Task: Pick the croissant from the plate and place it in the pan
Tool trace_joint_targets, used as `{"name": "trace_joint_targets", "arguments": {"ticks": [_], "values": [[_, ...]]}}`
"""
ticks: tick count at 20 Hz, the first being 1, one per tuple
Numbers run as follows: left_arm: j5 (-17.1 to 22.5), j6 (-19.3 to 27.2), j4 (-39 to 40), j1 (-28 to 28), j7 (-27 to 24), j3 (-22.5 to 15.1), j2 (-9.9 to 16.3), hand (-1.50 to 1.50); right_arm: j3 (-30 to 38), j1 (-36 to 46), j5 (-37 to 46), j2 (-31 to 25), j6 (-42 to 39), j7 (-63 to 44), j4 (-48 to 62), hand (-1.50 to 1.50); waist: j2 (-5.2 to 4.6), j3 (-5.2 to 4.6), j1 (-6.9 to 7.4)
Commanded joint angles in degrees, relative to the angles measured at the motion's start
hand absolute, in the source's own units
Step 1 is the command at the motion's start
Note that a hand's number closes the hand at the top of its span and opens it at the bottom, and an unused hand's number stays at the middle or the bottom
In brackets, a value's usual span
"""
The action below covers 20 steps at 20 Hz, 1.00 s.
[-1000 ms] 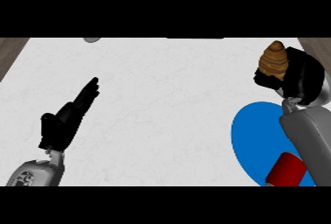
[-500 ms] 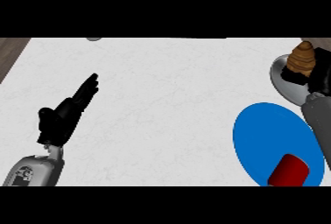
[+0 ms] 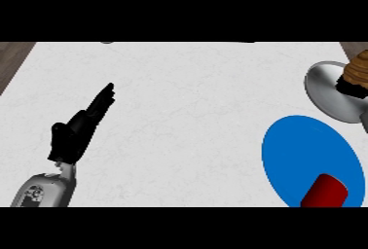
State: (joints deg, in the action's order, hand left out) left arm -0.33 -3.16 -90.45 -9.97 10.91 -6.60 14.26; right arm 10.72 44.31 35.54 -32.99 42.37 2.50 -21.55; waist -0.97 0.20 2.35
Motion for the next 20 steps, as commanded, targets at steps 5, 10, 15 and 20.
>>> {"name": "trace_joint_targets", "arguments": {"ticks": [5, 10, 15, 20], "values": [[0.26, -1.02, 0.46, -1.85, 0.88, 1.33, 0.76, 0.00, 4.13, 3.11, -1.54, -4.82, -4.42, -6.03, 13.48, 1.50, -0.51, -0.10, 1.11], [-0.34, -0.62, -0.21, -2.25, 0.36, -0.79, -1.62, 0.00, 4.98, 5.10, -3.04, -5.88, -13.82, -2.49, 15.18, -1.50, -0.99, 0.20, 2.01], [-0.09, -0.87, 0.73, -3.40, 1.07, 0.23, -1.02, 0.00, 10.68, 4.55, -8.79, -6.30, -14.16, 4.64, 12.26, -1.50, -1.40, 0.45, 1.81], [-0.96, -0.31, 0.77, -0.66, -0.82, -0.43, -1.57, 0.00, 19.38, 2.70, -17.69, -4.46, -12.54, 14.77, 8.30, -1.50, -1.16, 0.55, 1.12]]}}
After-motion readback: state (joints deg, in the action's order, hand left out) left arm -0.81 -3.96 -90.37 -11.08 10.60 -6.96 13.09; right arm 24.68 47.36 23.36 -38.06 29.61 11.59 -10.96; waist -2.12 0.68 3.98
